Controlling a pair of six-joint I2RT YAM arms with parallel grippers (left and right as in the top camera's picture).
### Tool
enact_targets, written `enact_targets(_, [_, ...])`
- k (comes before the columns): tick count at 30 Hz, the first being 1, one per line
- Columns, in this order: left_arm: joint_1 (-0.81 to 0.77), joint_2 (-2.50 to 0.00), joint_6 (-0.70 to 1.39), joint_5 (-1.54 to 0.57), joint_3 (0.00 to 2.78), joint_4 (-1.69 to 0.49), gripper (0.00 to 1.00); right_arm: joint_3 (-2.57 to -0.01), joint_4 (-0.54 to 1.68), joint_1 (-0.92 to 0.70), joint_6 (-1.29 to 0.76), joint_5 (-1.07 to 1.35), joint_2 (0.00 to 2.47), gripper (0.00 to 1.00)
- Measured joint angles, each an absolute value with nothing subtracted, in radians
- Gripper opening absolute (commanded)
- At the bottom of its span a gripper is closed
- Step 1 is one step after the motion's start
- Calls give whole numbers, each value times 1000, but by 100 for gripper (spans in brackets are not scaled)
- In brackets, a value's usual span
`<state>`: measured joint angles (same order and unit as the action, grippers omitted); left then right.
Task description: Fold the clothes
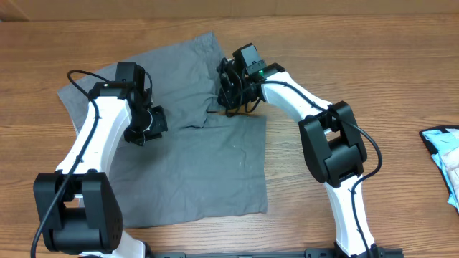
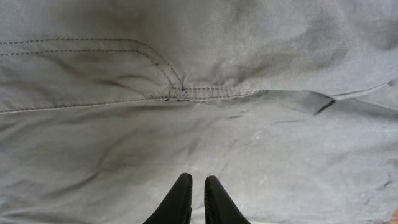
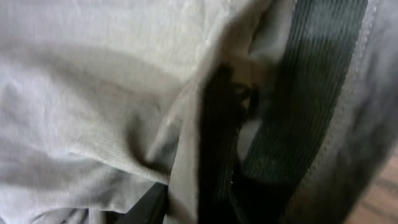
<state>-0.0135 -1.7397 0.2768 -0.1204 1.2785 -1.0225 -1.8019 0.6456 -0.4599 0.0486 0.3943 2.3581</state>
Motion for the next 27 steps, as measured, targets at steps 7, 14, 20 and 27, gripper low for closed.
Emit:
enact_targets(7, [-14, -1740, 277, -120, 1279, -1021, 13, -1882, 758, -395, 50, 444, 2359, 12])
enact_targets(14, [-14, -1740, 277, -120, 1279, -1021, 13, -1942, 783, -262, 51, 543, 2359, 28])
enact_targets(20, [-14, -1740, 277, -120, 1279, -1017, 14, -1942, 821, -177, 51, 560, 2359, 12])
enact_targets(27, [-14, -1740, 277, -120, 1279, -1013, 14, -1942, 875, -150, 44, 568, 2359, 70])
